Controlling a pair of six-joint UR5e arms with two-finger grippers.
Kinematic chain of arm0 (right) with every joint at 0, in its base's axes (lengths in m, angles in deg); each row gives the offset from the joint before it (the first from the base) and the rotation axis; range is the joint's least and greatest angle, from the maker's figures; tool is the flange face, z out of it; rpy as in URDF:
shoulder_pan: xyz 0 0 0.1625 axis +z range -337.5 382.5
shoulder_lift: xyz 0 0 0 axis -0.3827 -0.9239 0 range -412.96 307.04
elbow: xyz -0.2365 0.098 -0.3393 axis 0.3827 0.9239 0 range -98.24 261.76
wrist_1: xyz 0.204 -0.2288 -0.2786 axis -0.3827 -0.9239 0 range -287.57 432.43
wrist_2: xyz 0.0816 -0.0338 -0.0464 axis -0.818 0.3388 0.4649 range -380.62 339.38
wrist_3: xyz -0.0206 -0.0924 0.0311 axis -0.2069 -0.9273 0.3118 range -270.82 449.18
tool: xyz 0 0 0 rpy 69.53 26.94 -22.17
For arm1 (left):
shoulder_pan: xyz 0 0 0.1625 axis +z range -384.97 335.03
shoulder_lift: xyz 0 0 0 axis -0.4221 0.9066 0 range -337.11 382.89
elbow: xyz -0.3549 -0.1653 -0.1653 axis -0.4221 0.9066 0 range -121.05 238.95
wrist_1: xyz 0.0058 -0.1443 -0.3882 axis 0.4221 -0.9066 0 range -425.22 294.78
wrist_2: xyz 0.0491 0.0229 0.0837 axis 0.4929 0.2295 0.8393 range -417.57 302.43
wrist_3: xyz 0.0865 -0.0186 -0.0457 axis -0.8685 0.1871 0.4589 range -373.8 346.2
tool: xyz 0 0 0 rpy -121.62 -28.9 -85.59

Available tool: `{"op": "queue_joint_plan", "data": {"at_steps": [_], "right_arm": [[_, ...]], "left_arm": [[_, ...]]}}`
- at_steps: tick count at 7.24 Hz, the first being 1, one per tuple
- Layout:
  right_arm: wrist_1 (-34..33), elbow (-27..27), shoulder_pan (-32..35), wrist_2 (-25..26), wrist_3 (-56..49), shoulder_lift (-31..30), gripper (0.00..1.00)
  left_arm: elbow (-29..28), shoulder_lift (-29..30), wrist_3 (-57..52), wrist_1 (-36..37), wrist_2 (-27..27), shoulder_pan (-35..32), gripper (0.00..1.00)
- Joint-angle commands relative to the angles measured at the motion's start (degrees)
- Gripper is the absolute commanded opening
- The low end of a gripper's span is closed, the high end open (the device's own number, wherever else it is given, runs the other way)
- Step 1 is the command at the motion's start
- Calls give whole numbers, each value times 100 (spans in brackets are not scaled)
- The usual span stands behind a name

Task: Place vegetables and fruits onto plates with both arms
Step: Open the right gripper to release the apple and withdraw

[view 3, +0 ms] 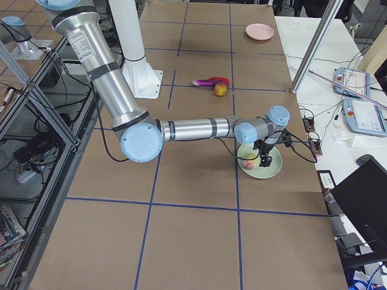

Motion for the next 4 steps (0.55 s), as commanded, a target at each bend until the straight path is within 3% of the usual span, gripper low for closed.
{"op": "queue_joint_plan", "data": {"at_steps": [1, 4], "right_arm": [[-225, -155, 443, -107, -75, -158, 100], [-280, -761, 1155, -107, -924, -1139, 100]], "left_arm": [[4, 24, 17, 3, 13, 23, 100], [21, 59, -9, 3, 22, 41, 100]]}}
